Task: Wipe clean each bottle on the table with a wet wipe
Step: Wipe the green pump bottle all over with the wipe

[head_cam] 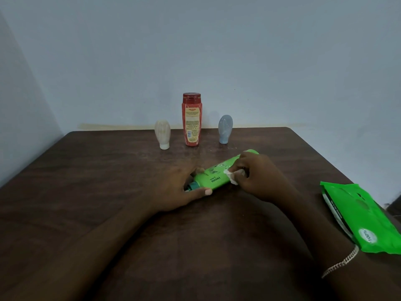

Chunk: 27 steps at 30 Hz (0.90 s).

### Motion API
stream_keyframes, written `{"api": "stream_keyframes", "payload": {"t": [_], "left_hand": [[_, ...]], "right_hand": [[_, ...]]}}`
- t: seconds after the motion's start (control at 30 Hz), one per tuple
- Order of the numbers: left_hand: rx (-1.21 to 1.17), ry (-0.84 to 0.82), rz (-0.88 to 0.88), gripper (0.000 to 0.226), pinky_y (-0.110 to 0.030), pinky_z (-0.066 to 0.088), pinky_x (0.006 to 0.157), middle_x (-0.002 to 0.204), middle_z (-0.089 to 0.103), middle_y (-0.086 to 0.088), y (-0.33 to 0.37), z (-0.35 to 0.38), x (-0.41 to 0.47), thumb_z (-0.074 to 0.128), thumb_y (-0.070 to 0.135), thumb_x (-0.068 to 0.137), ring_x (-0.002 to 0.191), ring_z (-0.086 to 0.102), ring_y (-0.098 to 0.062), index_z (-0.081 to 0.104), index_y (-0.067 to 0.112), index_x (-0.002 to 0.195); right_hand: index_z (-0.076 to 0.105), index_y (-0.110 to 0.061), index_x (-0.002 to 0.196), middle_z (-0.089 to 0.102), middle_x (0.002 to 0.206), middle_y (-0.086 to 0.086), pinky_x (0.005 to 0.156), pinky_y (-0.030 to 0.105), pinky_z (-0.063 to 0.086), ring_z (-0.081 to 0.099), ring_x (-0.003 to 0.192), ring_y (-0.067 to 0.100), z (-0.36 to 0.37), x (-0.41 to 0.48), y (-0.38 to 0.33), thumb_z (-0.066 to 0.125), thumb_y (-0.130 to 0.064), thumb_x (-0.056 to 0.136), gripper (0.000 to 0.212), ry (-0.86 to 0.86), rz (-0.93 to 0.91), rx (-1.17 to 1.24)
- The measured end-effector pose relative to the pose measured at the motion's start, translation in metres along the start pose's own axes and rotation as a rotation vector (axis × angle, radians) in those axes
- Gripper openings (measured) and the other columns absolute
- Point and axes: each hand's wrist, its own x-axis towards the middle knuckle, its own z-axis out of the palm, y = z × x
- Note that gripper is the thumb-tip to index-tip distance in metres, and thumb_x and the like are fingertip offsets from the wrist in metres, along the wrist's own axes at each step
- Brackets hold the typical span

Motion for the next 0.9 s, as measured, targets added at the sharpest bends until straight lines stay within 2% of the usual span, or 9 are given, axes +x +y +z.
{"api": "stream_keyframes", "payload": {"t": [0.13, 0.3, 0.43, 0.53, 0.57, 0.6, 0.67, 0.73, 0.9], "left_hand": [[0.059, 0.008, -0.026, 0.092, -0.025, 0.044, 0.083, 0.13, 0.056, 0.011, 0.001, 0.004, 0.001, 0.063, 0.084, 0.07, 0.105, 0.053, -0.004, 0.045, 0.03, 0.143], [0.069, 0.048, -0.024, 0.081, -0.025, 0.045, 0.086, 0.125, 0.059, 0.009, 0.0, 0.006, 0.002, 0.071, 0.072, 0.074, 0.103, 0.053, -0.005, 0.049, 0.027, 0.138], [0.0, 0.055, -0.05, 0.087, -0.025, 0.046, 0.086, 0.126, 0.06, 0.01, -0.002, 0.003, 0.004, 0.074, 0.073, 0.07, 0.104, 0.054, -0.005, 0.052, 0.027, 0.14], [-0.044, 0.05, -0.078, 0.093, -0.027, 0.051, 0.087, 0.128, 0.063, 0.01, -0.005, 0.0, 0.004, 0.072, 0.078, 0.066, 0.103, 0.057, -0.004, 0.054, 0.027, 0.142], [-0.058, 0.047, -0.084, 0.096, -0.028, 0.052, 0.088, 0.129, 0.063, 0.01, -0.006, -0.002, 0.003, 0.071, 0.081, 0.065, 0.104, 0.057, -0.004, 0.054, 0.027, 0.143], [-0.069, 0.042, -0.087, 0.097, -0.029, 0.053, 0.088, 0.13, 0.064, 0.01, -0.007, -0.003, 0.002, 0.069, 0.083, 0.063, 0.104, 0.058, -0.004, 0.055, 0.028, 0.142], [-0.087, 0.031, -0.09, 0.098, -0.033, 0.054, 0.091, 0.131, 0.064, 0.009, -0.005, -0.005, 0.001, 0.068, 0.085, 0.062, 0.106, 0.059, -0.005, 0.056, 0.028, 0.141], [-0.103, 0.027, -0.09, 0.095, -0.034, 0.055, 0.092, 0.133, 0.063, 0.009, 0.0, -0.01, -0.001, 0.073, 0.081, 0.063, 0.109, 0.059, -0.006, 0.055, 0.03, 0.141], [-0.173, 0.071, -0.079, 0.093, -0.02, 0.054, 0.083, 0.13, 0.064, 0.011, 0.009, -0.024, -0.003, 0.084, 0.067, 0.063, 0.104, 0.06, -0.001, 0.045, 0.043, 0.145]], "right_hand": [[0.077, -0.014, 0.098, 0.055, 0.082, -0.003, 0.066, 0.028, 0.045, 0.057, 0.074, 0.014, 0.019, -0.001, -0.029, 0.06, -0.021, 0.084, 0.024, -0.081, -0.122, 0.038], [0.073, -0.014, 0.111, 0.048, 0.089, -0.007, 0.072, 0.027, 0.043, 0.052, 0.079, 0.011, 0.03, -0.001, -0.043, 0.059, -0.017, 0.09, 0.026, -0.144, -0.192, 0.027], [0.076, -0.015, 0.107, 0.055, 0.088, -0.005, 0.069, 0.022, 0.045, 0.057, 0.075, 0.012, 0.02, 0.0, -0.025, 0.066, -0.013, 0.086, 0.023, -0.105, -0.147, 0.057], [0.078, -0.019, 0.102, 0.061, 0.086, -0.003, 0.064, 0.006, 0.037, 0.06, 0.074, 0.012, 0.006, 0.004, 0.011, 0.069, -0.009, 0.085, 0.022, -0.004, -0.025, 0.051], [0.079, -0.021, 0.1, 0.063, 0.087, -0.003, 0.063, 0.005, 0.037, 0.061, 0.074, 0.014, 0.002, 0.005, 0.027, 0.069, -0.007, 0.084, 0.024, 0.049, 0.035, 0.049], [0.079, -0.023, 0.099, 0.065, 0.088, -0.002, 0.064, 0.007, 0.04, 0.062, 0.075, 0.015, -0.002, 0.005, 0.041, 0.069, -0.008, 0.084, 0.024, 0.104, 0.107, 0.052], [0.079, -0.027, 0.096, 0.066, 0.087, -0.002, 0.07, 0.025, 0.051, 0.064, 0.075, 0.017, -0.006, 0.004, 0.064, 0.071, -0.016, 0.083, 0.019, 0.198, 0.24, 0.085], [0.079, -0.03, 0.095, 0.068, 0.085, -0.004, 0.071, 0.038, 0.055, 0.066, 0.075, 0.015, -0.006, 0.003, 0.073, 0.073, -0.026, 0.081, 0.016, 0.253, 0.303, 0.149], [0.078, -0.03, 0.096, 0.076, 0.076, -0.006, 0.072, 0.04, 0.061, 0.072, 0.067, 0.015, -0.002, 0.002, 0.074, 0.074, -0.025, 0.083, 0.014, 0.271, 0.409, 0.399]]}}
